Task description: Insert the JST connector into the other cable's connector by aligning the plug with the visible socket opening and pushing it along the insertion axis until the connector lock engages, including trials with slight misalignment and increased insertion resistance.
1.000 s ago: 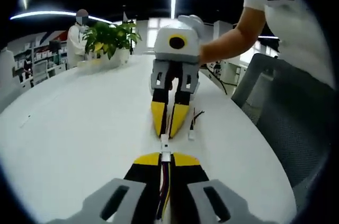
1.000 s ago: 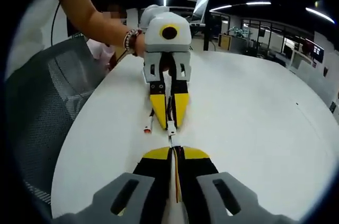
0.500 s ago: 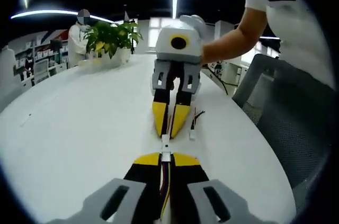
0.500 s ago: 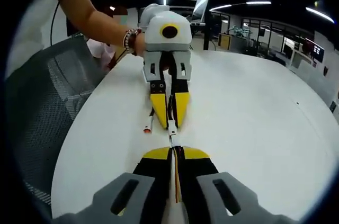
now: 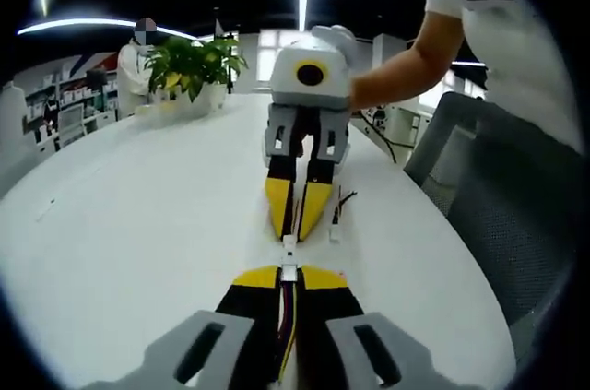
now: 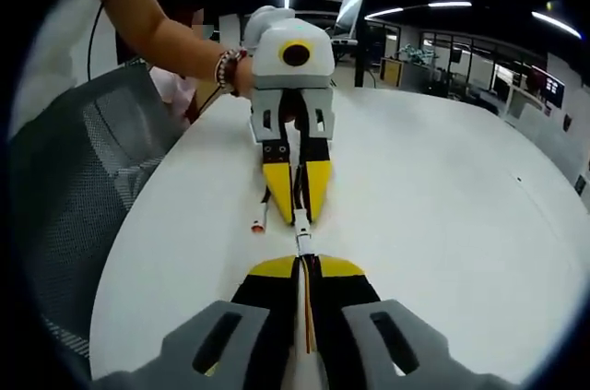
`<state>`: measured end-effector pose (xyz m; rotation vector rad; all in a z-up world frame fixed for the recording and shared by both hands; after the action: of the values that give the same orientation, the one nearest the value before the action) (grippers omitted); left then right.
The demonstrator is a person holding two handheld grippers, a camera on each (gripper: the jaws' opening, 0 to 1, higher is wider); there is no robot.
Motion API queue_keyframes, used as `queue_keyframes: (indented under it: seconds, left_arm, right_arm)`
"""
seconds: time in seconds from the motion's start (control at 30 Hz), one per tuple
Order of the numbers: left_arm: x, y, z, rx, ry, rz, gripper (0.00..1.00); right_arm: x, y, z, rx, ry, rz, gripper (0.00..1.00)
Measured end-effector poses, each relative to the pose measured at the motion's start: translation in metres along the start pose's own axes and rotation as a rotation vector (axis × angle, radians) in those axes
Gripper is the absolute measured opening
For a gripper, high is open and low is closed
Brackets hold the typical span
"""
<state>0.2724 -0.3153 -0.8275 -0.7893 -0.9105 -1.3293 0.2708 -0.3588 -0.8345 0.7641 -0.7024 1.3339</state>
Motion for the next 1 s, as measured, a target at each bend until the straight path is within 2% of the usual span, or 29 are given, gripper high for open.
queue_keyframes:
  seconds: [0.13,0.2,0.3,0.63,0.87,1.0]
  left_arm:
    - [0.004,-0.001,0.000,-0.013,-0.023,0.010,0.00]
    - [0.003,0.001,0.000,-0.004,-0.009,-0.015,0.00]
    - [0.003,0.001,0.001,-0.006,-0.007,-0.014,0.00]
    - [0.008,0.005,0.004,-0.002,-0.019,-0.016,0.00]
    - [0.007,0.007,0.005,0.001,-0.020,-0.013,0.00]
    - [0.002,0.014,0.002,0.008,-0.001,-0.013,0.00]
  right_arm:
    - [0.007,0.003,-0.001,0.018,-0.031,-0.007,0.04]
    - [0.007,0.002,-0.002,0.004,-0.017,0.029,0.03]
    - [0.007,0.001,-0.002,0.006,-0.023,0.004,0.03]
    - [0.011,-0.002,-0.001,-0.002,-0.031,0.007,0.03]
    - [0.013,-0.003,-0.001,-0.002,-0.041,-0.002,0.03]
    - [0.014,-0.006,-0.002,-0.015,-0.043,0.011,0.03]
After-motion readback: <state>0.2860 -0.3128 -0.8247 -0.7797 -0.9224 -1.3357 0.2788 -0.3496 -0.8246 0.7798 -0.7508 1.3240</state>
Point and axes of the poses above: the point that each gripper's makers call its tool centre point, and the gripper's own axes: z roughly backward along the fingers, y roughly to its left, x roughly out of its top, the point moved 2 cm from there along z, roughly backward along the fingers, and after that the axes turned 5 degrees about -z, right-handed, at the moved point
